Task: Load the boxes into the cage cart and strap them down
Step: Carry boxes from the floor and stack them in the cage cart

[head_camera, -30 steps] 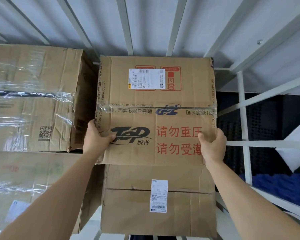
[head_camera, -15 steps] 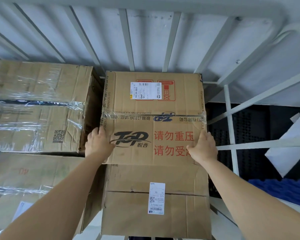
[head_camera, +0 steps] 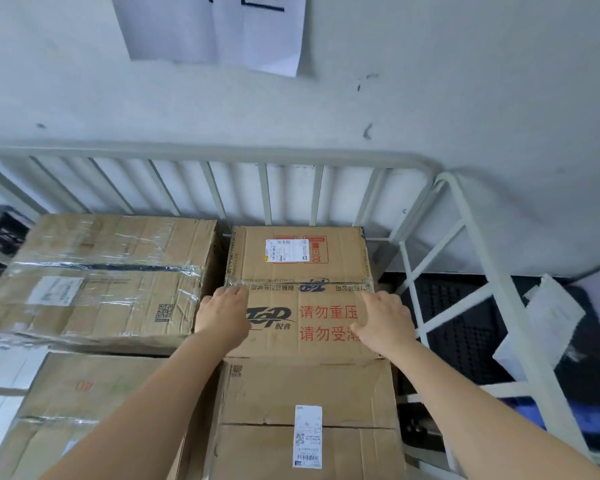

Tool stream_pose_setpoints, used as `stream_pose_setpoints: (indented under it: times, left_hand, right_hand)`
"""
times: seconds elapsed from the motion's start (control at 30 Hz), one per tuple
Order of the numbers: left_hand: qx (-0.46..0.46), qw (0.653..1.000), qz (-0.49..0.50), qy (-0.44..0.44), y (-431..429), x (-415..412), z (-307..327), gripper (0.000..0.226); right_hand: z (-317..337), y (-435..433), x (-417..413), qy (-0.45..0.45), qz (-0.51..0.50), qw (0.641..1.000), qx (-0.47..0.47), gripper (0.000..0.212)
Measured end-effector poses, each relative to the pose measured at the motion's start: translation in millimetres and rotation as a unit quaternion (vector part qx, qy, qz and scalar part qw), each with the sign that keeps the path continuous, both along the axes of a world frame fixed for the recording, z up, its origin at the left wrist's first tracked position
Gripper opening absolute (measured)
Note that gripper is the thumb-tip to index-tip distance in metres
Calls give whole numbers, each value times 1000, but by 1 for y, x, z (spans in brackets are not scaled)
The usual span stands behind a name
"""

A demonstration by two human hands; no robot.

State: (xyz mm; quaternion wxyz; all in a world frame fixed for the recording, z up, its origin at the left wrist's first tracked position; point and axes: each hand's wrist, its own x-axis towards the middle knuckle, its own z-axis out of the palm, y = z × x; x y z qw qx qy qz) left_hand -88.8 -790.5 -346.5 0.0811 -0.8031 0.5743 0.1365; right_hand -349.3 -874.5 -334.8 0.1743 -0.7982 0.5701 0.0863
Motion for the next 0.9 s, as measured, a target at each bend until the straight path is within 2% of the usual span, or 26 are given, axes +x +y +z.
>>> stream_pose_setpoints:
  times: [0.17, 0.43, 0.9]
  left_hand:
    - [-36, 997, -66, -33, 7, -9, 63, 44]
    - [-99, 976, -182, -63, 34, -27, 151, 34]
    - [-201, 926, -314, -66, 102, -125, 261, 24]
  right_hand:
    - [65, 33, -8, -2, -6, 999, -46, 48]
    - [154, 112, -30, 7, -70, 991, -114, 51]
    - [260, 243, -114, 32, -183, 963, -192, 52]
